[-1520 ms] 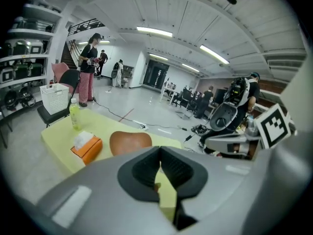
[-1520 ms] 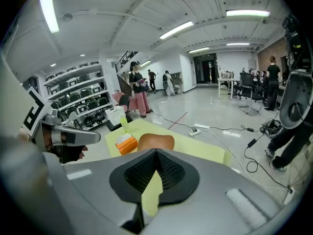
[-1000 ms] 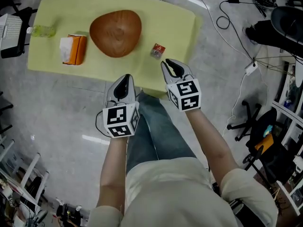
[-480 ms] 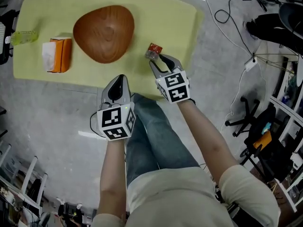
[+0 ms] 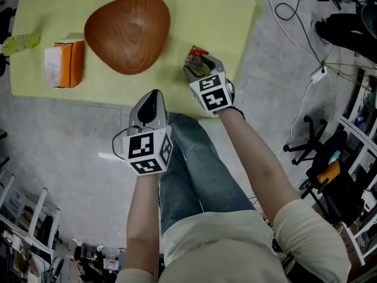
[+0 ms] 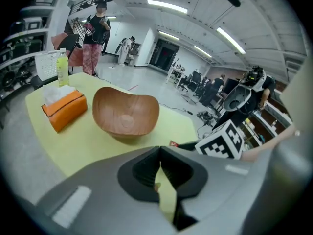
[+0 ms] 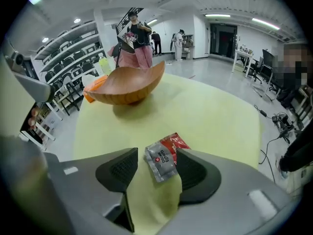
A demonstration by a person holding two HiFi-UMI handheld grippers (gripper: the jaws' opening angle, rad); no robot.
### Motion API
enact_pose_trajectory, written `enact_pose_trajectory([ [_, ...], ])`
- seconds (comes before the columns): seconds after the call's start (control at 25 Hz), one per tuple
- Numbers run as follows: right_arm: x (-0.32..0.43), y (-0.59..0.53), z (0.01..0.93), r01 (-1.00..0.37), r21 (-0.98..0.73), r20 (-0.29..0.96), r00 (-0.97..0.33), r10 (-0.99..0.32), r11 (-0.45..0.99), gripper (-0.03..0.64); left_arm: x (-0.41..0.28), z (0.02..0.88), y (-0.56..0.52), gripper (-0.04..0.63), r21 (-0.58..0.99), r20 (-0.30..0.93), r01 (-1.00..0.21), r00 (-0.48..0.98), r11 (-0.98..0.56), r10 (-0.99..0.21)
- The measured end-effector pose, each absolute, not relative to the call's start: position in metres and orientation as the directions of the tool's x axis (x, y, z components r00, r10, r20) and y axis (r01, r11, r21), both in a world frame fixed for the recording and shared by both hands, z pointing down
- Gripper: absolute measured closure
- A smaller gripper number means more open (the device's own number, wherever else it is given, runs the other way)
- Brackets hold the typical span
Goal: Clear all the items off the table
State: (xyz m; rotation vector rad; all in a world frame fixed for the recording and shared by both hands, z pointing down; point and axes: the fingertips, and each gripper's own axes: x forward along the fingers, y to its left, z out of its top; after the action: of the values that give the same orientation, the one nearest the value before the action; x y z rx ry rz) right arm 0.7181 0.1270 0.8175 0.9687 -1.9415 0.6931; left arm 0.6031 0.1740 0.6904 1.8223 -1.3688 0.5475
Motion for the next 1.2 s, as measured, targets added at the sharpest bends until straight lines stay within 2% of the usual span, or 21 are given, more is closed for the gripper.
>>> enact_pose_trajectory([
  [0.2, 0.721, 0.124, 0.827, -0.84, -0.064, 0.872, -0.309, -0.379, 0.538, 0.372, 0.61, 0.694, 0.18, 0.586, 0.338, 0.73, -0.933, 0.343, -0.124, -0.592],
  [0.28, 0.723, 0.121, 0.826, -0.849, -0.046, 0.871, -0.292, -0.396, 0.526, 0.405, 0.611, 0.694, 0.18, 0.586, 0.34, 0.729, -0.932, 0.345, -0.125, -0.591],
  [0.56, 0.725, 0.12, 0.823, -0.833, -0.02, 0.875, -0.282, -0.393, 0.552, 0.439, 0.613, 0.685, 0.181, 0.586, 0.34, 0.724, -0.931, 0.349, -0.132, -0.595],
  [0.8, 0.725, 0.122, 0.823, -0.802, 0.019, 0.883, -0.267, -0.387, 0.598, 0.504, 0.611, 0.682, 0.184, 0.586, 0.342, 0.726, -0.932, 0.341, -0.116, -0.598],
  [0.84, 0.726, 0.122, 0.823, -0.798, 0.033, 0.883, -0.259, -0.392, 0.602, 0.521, 0.611, 0.681, 0.185, 0.586, 0.342, 0.726, -0.932, 0.341, -0.116, -0.598],
  [0.88, 0.727, 0.123, 0.823, -0.796, 0.047, 0.883, -0.249, -0.397, 0.604, 0.583, 0.611, 0.681, 0.186, 0.586, 0.343, 0.725, -0.932, 0.341, -0.115, -0.598],
  [1.2, 0.731, 0.125, 0.817, -0.822, 0.031, 0.893, -0.233, -0.385, 0.569, 0.601, 0.615, 0.675, 0.192, 0.586, 0.344, 0.721, -0.931, 0.347, -0.124, -0.6],
])
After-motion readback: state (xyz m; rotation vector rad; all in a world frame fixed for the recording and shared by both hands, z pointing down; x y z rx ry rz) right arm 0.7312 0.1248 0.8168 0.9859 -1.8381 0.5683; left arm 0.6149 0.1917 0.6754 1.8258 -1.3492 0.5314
